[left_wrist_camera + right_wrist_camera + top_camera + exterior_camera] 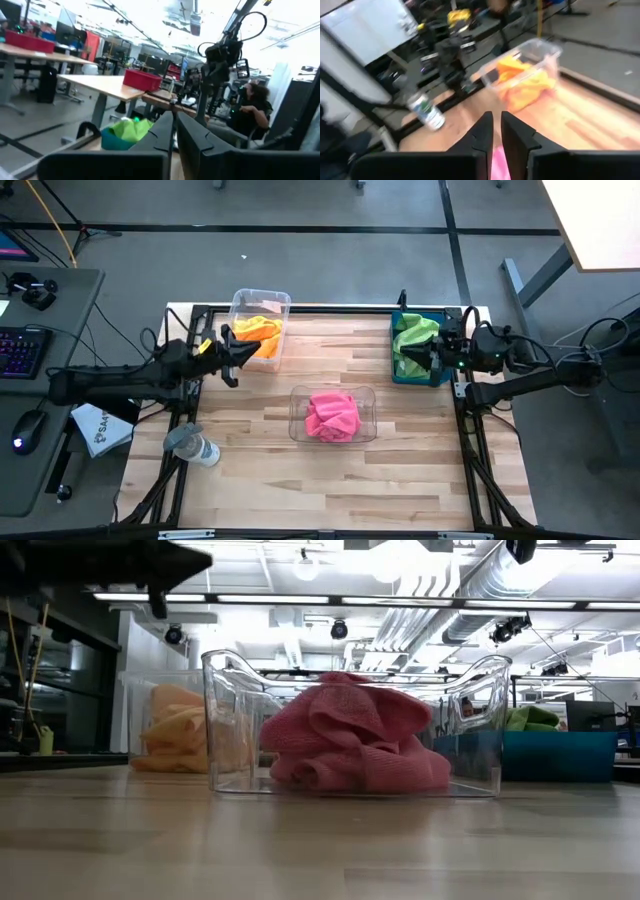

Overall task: Sort microfiber towel by color & place in baskets
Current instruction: Return to Home Position

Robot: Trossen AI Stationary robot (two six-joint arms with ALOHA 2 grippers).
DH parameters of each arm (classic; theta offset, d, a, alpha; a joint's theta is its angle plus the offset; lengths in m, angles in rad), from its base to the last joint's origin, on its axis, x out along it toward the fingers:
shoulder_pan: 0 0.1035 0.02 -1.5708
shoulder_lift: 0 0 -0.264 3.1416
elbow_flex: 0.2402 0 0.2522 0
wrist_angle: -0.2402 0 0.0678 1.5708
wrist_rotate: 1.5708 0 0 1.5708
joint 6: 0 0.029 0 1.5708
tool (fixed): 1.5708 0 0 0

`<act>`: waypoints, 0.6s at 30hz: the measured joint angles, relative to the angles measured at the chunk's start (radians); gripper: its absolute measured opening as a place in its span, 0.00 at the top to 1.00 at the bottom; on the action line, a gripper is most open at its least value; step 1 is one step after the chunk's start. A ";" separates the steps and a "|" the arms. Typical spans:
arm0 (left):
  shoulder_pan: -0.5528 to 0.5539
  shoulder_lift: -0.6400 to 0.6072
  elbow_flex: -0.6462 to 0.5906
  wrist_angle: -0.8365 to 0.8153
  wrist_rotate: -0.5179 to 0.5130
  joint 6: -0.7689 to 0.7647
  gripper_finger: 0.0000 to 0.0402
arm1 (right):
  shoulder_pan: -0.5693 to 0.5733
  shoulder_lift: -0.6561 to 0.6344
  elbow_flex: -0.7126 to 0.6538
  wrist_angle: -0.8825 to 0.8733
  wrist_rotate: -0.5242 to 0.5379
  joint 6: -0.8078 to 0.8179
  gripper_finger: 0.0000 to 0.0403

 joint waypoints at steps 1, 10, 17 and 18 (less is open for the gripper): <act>0.000 -0.021 -0.029 0.004 0.004 -0.009 0.98 | 0.000 0.000 0.000 -0.008 -0.026 0.002 0.92; 0.000 -0.212 -0.233 0.042 0.008 -0.082 1.00 | 0.000 -0.001 0.000 -0.123 -0.135 0.187 0.99; -0.007 -0.290 -0.286 -0.038 -0.030 -0.143 1.00 | 0.000 -0.015 0.000 -0.211 -0.212 0.217 0.99; -0.011 -0.294 -0.286 -0.039 -0.029 -0.153 1.00 | 0.000 -0.022 0.000 -0.229 -0.229 0.211 1.00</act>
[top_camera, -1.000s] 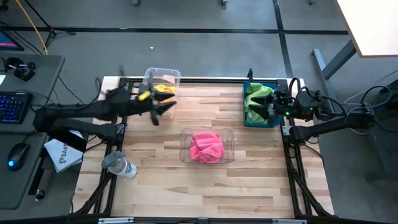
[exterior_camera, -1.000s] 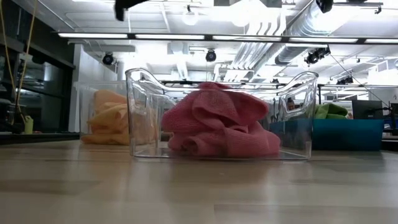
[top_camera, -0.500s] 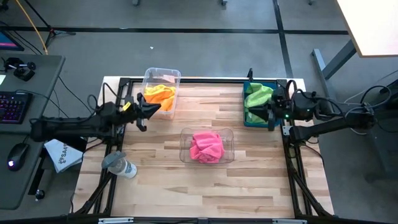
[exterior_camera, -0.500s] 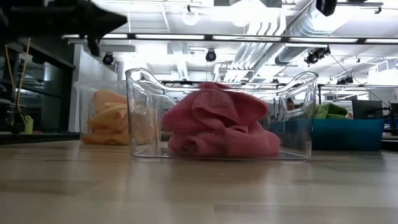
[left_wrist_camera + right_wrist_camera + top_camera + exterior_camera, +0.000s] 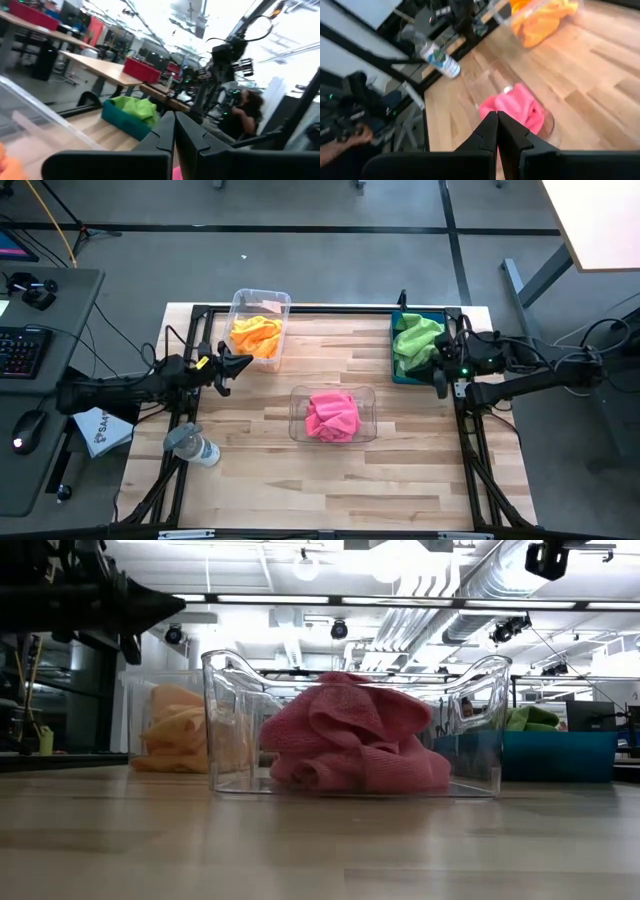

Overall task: Sort microfiber towel by color & place in baskets
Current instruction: Return to Home Position

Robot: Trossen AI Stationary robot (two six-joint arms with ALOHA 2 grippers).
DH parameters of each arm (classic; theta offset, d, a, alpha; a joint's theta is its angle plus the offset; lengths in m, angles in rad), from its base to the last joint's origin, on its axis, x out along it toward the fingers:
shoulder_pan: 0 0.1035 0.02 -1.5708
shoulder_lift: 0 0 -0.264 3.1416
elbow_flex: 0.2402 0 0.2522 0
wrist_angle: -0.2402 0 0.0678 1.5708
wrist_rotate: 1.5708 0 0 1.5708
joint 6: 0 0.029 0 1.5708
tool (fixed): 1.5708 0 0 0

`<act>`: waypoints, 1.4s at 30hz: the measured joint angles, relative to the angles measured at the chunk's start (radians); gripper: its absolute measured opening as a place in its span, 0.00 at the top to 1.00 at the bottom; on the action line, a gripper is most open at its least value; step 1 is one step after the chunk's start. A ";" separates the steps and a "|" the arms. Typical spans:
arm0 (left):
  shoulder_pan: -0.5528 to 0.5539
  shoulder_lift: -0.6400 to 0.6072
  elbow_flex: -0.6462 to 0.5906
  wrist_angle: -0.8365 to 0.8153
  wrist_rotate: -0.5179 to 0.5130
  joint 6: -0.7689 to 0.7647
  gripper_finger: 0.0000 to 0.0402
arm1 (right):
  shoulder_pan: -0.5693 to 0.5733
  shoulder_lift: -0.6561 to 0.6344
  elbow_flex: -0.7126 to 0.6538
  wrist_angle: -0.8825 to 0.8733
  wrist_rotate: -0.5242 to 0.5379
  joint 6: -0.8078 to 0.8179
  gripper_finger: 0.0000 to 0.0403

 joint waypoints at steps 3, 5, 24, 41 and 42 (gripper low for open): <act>-0.012 -0.014 0.000 0.003 0.023 -0.024 1.00 | 0.004 -0.024 0.000 -0.028 -0.037 -0.027 1.00; -0.013 -0.015 0.000 0.001 0.026 -0.039 1.00 | 0.023 -0.046 0.000 -0.065 -0.047 -0.057 1.00; -0.013 -0.028 0.000 -0.046 0.025 -0.026 1.00 | 0.192 -0.636 -0.664 0.480 -0.020 -0.277 1.00; -0.008 -0.296 0.001 -0.463 0.023 -0.025 1.00 | 0.161 -0.702 -0.958 0.911 0.010 -0.360 1.00; -0.011 -0.296 0.001 -0.465 0.026 -0.025 1.00 | 0.161 -0.702 -0.958 0.900 0.024 -0.385 1.00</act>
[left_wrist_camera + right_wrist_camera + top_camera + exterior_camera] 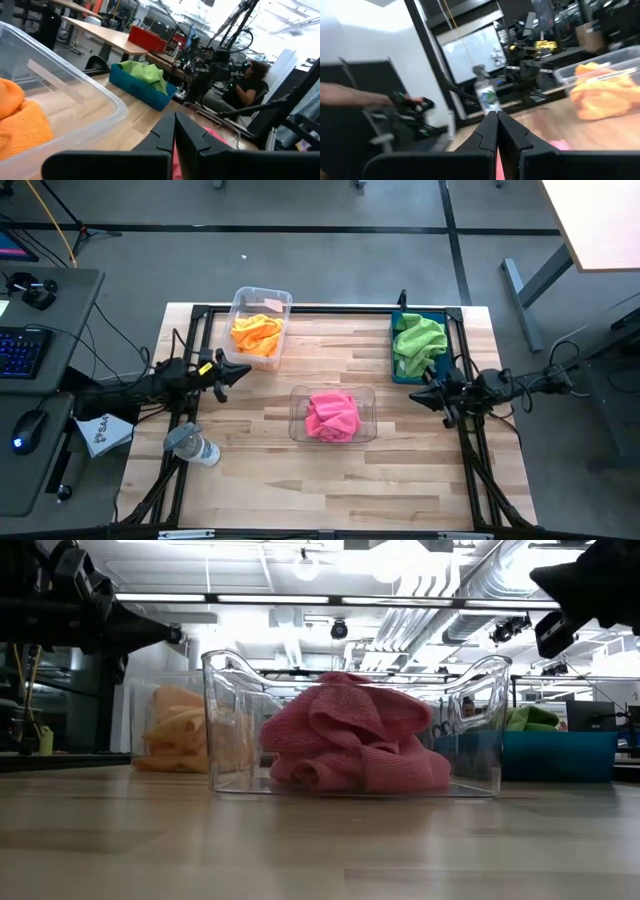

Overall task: Sort microfiber towel by color & place in baskets
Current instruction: Return to Home Position

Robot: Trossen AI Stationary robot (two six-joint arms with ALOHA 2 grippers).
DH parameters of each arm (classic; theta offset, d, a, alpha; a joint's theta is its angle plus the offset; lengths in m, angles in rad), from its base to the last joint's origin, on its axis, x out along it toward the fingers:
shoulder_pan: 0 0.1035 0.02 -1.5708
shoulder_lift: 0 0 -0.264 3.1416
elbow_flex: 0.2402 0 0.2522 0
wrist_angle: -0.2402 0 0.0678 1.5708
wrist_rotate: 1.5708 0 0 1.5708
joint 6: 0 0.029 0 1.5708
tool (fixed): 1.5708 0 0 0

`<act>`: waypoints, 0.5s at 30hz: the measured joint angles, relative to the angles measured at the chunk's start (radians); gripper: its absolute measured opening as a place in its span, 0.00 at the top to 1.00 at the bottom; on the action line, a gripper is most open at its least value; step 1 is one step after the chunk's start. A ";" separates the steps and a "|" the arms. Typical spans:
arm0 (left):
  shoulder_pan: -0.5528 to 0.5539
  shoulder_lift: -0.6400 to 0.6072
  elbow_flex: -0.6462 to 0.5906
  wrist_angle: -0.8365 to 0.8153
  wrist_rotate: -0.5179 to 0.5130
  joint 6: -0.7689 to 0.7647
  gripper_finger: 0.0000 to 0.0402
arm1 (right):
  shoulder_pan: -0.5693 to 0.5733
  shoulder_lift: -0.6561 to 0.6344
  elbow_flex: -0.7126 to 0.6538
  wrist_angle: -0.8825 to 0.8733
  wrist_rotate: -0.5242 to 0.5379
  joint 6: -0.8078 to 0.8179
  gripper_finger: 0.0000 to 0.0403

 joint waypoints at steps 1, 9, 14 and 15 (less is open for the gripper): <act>-0.005 0.000 0.000 -0.001 0.000 0.000 1.00 | -0.001 0.000 0.000 -0.007 0.010 -0.037 1.00; -0.029 0.000 0.000 0.000 0.001 0.000 1.00 | -0.031 0.001 0.000 -0.127 0.089 -0.167 1.00; -0.029 0.000 0.000 0.000 0.002 0.000 1.00 | -0.032 0.008 0.000 -0.163 0.086 -0.167 1.00; -0.029 0.000 0.000 0.000 0.002 -0.001 1.00 | -0.032 0.008 0.000 -0.164 0.086 -0.167 1.00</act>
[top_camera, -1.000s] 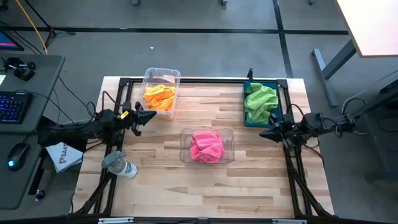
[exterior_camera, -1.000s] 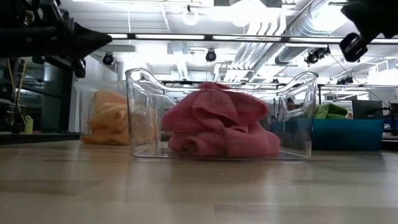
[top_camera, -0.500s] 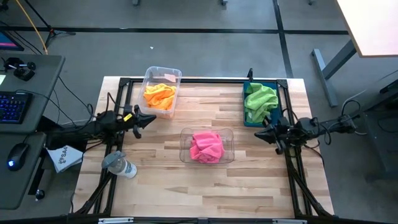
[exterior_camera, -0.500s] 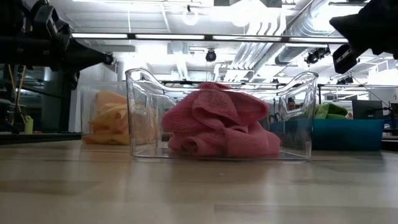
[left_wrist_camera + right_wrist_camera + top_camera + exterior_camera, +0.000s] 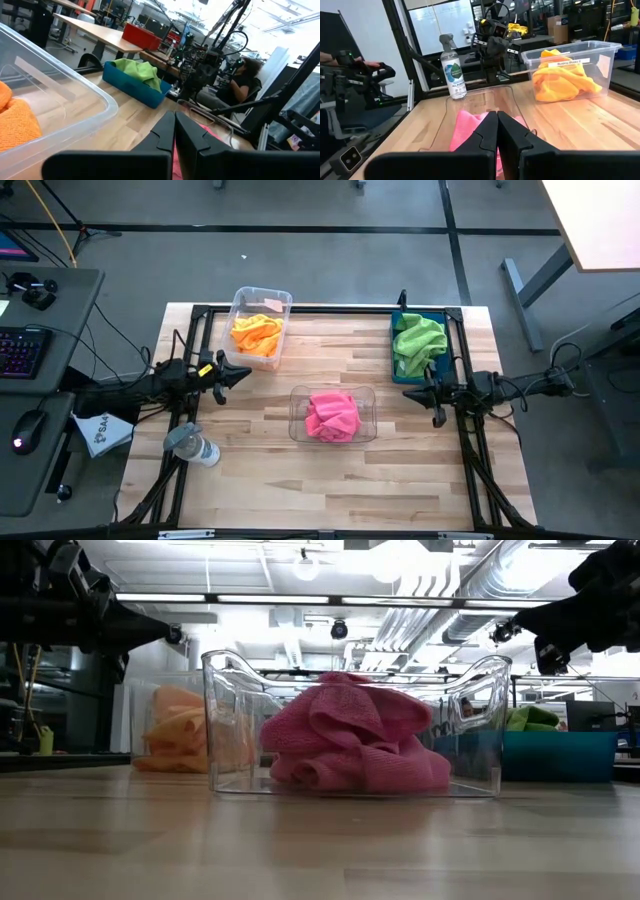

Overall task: Sort microfiber towel by color & place in baskets
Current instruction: Return to Home Position

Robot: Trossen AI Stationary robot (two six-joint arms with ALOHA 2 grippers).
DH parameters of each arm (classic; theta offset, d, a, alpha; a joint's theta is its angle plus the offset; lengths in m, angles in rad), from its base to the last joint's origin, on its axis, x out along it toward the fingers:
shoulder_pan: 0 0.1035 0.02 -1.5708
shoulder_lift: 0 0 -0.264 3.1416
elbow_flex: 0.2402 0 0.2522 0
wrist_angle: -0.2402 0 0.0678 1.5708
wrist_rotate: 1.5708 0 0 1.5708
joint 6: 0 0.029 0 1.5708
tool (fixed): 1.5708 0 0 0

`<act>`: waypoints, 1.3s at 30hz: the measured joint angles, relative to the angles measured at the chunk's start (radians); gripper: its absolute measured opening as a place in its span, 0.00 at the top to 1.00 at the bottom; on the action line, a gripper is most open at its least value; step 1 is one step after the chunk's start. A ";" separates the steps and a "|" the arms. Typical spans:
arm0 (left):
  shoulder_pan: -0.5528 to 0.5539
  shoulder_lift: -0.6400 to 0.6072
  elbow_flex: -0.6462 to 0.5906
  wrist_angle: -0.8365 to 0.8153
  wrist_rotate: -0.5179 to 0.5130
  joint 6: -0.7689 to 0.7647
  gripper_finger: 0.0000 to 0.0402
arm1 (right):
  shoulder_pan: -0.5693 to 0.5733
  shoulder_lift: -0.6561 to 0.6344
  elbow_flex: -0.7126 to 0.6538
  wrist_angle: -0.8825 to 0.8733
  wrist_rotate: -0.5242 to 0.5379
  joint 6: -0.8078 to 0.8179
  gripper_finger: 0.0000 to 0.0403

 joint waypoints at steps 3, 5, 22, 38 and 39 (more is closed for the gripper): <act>0.000 0.000 0.000 0.000 0.000 0.000 1.00 | 0.000 0.000 0.000 0.000 -0.001 0.002 1.00; 0.000 0.000 0.000 0.001 0.000 0.000 1.00 | 0.000 0.000 0.000 0.000 -0.002 0.005 1.00; -0.030 0.000 0.000 0.001 0.002 0.000 1.00 | 0.008 -0.012 0.000 0.000 -0.003 0.007 1.00; -0.101 0.000 0.000 0.000 0.004 0.000 1.00 | 0.008 -0.011 0.000 0.000 -0.003 0.007 1.00; -0.102 0.000 0.000 0.001 0.003 0.000 1.00 | 0.008 -0.011 0.000 0.000 -0.003 0.007 1.00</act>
